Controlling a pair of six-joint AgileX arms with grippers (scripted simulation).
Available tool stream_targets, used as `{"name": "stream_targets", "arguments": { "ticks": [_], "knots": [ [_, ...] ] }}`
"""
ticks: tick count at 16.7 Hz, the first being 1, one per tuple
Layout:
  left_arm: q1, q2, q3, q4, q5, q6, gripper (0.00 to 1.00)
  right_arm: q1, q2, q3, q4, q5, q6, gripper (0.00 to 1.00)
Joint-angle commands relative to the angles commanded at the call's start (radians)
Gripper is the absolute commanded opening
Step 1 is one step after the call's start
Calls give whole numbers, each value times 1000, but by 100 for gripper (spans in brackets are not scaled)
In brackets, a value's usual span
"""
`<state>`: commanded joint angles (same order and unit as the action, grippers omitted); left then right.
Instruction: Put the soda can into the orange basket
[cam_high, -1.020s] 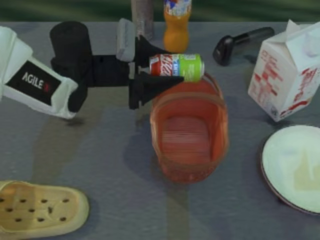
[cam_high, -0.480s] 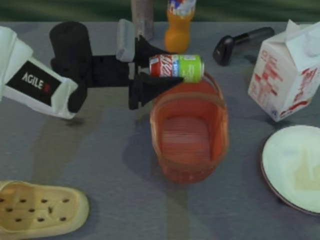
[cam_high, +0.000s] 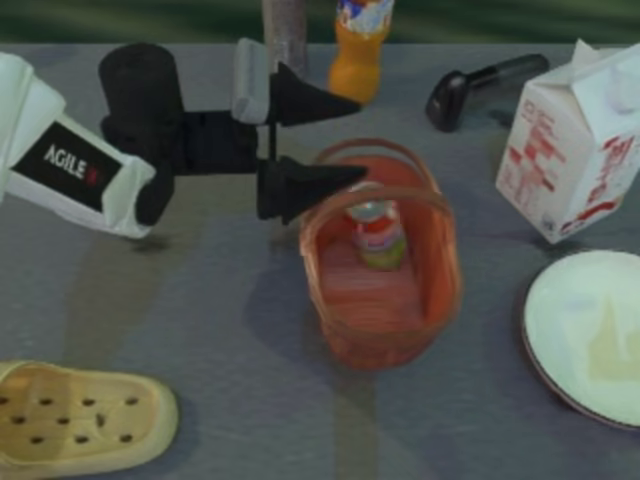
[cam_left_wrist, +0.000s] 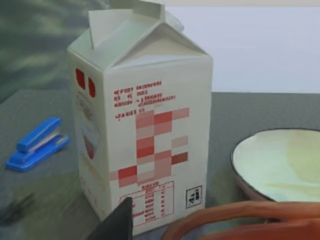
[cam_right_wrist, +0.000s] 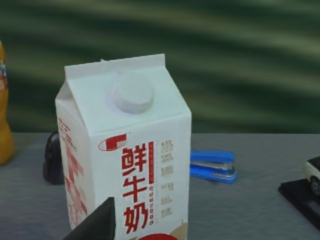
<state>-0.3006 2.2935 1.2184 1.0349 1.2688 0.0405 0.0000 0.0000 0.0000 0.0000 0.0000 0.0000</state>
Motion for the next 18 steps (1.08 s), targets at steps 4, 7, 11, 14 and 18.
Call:
{"name": "stream_targets", "arguments": {
  "ticks": [4, 7, 11, 14, 18],
  "knots": [
    [0, 0, 0, 0, 0, 0, 100, 0, 0, 0, 0, 0, 0, 100],
    [-4, -1, 0, 0, -1, 0, 100, 0, 0, 0, 0, 0, 0, 100],
    [9, -92, -23, -27, -54, -4, 100, 38, 100, 96, -89, -3, -53, 100],
    [37, -259, -77, -84, -148, -15, 100, 93, 283, 272, -234, -2, -140, 100],
    [94, -587, -219, -222, -331, -43, 100, 192, 654, 641, -486, 2, -297, 100]
  ]
}}
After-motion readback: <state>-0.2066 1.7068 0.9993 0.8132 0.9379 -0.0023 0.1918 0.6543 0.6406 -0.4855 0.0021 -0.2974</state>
